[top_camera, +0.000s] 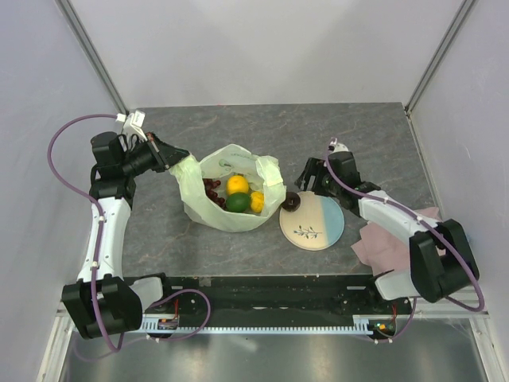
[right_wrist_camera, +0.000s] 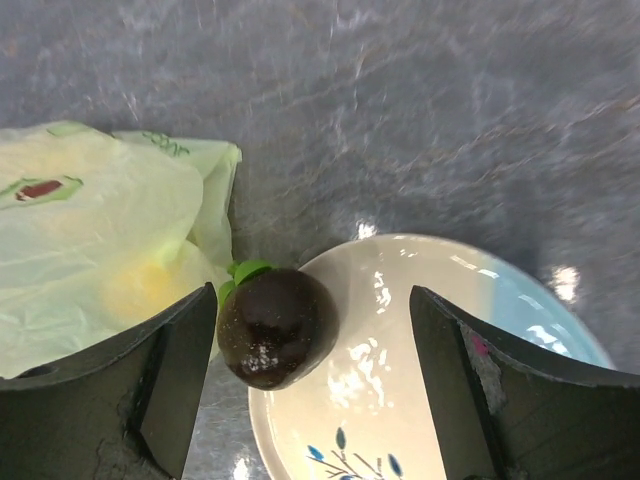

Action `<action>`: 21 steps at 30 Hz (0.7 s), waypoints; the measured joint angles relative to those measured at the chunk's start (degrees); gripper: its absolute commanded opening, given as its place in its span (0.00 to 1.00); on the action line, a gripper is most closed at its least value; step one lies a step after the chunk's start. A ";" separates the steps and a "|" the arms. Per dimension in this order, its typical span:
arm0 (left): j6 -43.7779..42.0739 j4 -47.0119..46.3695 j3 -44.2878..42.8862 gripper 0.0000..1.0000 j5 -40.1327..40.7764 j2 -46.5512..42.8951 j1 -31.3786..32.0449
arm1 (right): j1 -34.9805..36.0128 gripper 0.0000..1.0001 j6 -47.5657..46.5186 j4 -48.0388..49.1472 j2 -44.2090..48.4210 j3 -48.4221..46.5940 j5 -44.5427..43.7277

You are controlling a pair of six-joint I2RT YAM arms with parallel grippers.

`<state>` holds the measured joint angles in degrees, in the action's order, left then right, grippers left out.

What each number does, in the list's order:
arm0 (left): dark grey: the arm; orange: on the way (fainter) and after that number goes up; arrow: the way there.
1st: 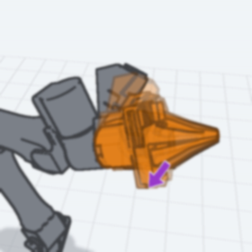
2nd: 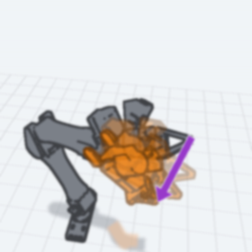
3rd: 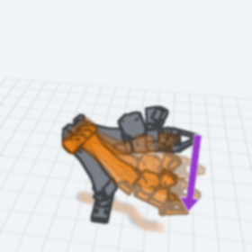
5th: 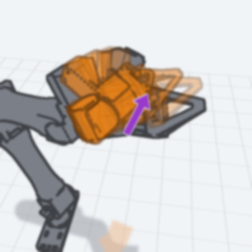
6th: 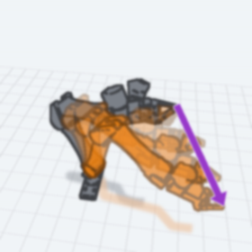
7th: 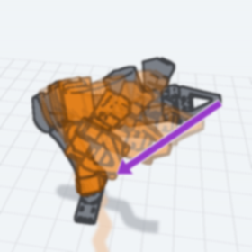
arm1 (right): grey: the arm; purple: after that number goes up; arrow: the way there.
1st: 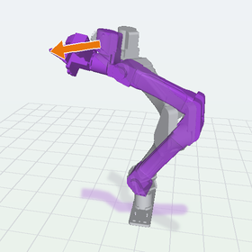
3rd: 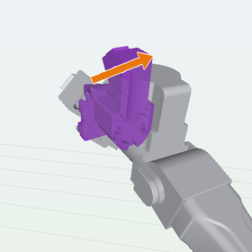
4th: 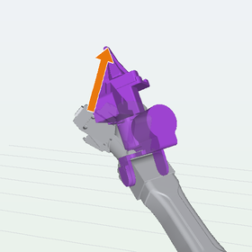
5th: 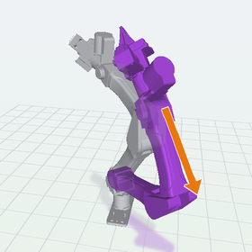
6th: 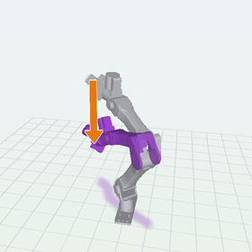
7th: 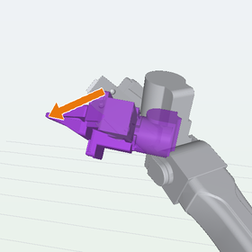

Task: Place the fruits into the plastic bag

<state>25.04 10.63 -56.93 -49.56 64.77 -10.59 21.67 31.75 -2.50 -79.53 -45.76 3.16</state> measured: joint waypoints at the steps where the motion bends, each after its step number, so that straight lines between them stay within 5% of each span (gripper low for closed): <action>1: 0.00 0.00 0.00 0.02 0.00 0.00 0.00 | 0.79 0.86 0.90 0.17 -1.11 0.09 -0.20; 21: 0.00 0.00 0.00 0.02 0.00 0.00 0.00 | 10.47 0.85 12.11 3.58 -8.63 0.74 -7.87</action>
<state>25.04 10.63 -56.93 -49.56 64.77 -10.59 32.14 43.86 1.08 -88.16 -45.01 -4.71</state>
